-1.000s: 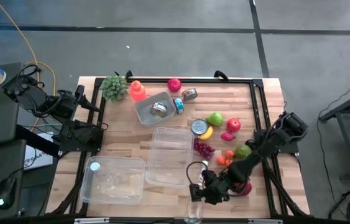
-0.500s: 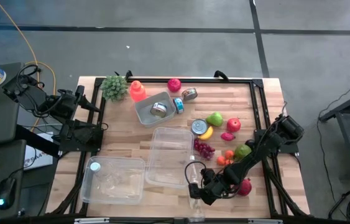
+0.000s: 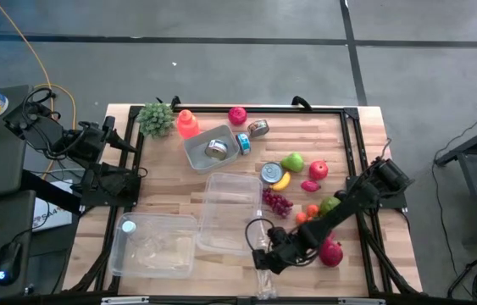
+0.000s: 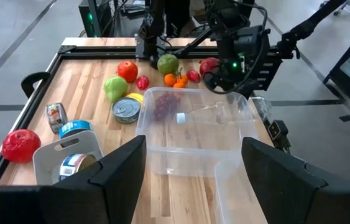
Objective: Pick & Place Food Item
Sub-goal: Put the transparent plastic bottle into the left transparent bin
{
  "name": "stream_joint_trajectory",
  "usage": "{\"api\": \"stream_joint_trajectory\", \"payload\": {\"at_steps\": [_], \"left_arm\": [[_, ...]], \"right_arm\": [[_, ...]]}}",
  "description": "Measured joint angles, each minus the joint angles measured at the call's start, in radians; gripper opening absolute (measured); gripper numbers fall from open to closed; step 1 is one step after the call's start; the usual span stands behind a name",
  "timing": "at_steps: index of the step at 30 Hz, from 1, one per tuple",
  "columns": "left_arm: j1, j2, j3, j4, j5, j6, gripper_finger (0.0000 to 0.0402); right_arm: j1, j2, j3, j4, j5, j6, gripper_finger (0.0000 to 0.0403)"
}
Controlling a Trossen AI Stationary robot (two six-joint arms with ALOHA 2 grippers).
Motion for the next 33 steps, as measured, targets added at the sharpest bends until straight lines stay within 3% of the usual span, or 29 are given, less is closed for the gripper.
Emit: {"api": "stream_joint_trajectory", "payload": {"at_steps": [4,13,17,27,33], "left_arm": [[0.0,0.0,0.0,0.0,0.0,0.0,0.0257],[0.0,0.0,0.0,0.0,0.0,-0.007,0.0257],[0.0,0.0,0.0,0.0,0.0,-0.007,0.0257],[0.0,0.0,0.0,0.0,0.001,-0.006,0.0257],[0.0,0.0,0.0,0.001,0.001,-0.006,0.0257]], "right_arm": [[-0.007,0.046,0.0,0.044,-0.056,0.001,0.0292],[-0.005,0.052,-0.003,0.091,-0.066,0.023,0.0165],[0.001,0.035,-0.005,0.088,-0.056,0.031,0.0131],[0.108,-0.094,-0.013,-0.089,0.139,0.217,0.0117],[0.169,-0.214,-0.011,-0.185,0.362,0.297,0.0117]]}}
